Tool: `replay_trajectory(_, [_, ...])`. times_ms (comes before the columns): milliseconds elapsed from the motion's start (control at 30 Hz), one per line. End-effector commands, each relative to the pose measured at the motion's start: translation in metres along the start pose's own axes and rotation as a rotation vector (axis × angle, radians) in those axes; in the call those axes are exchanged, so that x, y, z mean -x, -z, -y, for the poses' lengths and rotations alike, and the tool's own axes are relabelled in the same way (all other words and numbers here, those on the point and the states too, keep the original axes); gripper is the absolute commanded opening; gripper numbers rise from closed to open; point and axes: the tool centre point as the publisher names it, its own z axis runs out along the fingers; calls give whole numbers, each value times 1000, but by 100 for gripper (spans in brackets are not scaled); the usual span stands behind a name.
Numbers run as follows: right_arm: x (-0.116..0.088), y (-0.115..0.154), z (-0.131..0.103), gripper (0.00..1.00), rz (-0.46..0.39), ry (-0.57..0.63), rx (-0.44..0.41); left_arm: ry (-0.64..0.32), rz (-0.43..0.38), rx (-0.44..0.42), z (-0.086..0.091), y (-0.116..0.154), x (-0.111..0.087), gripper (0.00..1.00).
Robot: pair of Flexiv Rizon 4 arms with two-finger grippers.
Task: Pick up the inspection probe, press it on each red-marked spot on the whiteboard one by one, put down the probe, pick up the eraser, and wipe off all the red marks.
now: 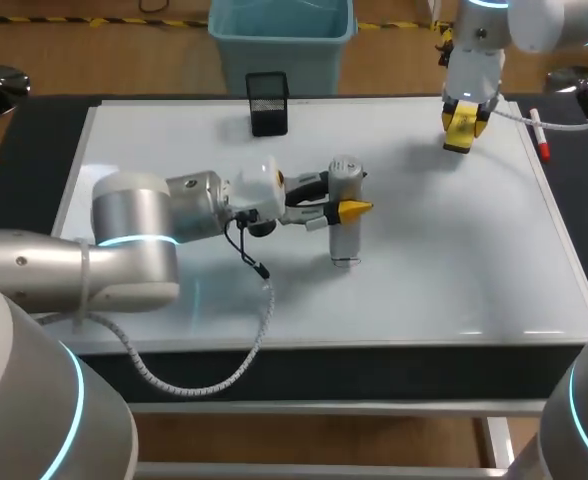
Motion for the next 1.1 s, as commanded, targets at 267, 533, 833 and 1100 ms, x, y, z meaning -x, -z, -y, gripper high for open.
replay_trajectory(267, [0,1,1,0,-3,2,0,-26,-3,10,-6,-3,-4,0])
replay_trajectory(533, [0,1,1,0,-3,2,0,-29,-10,6,-13,-2,-3,0])
replay_trajectory(833, [0,1,1,0,-3,2,0,-30,-15,9,-22,2,-1,0])
replay_trajectory(1100, [0,1,1,0,-3,2,0,-38,-33,37,-26,2,-5,0])
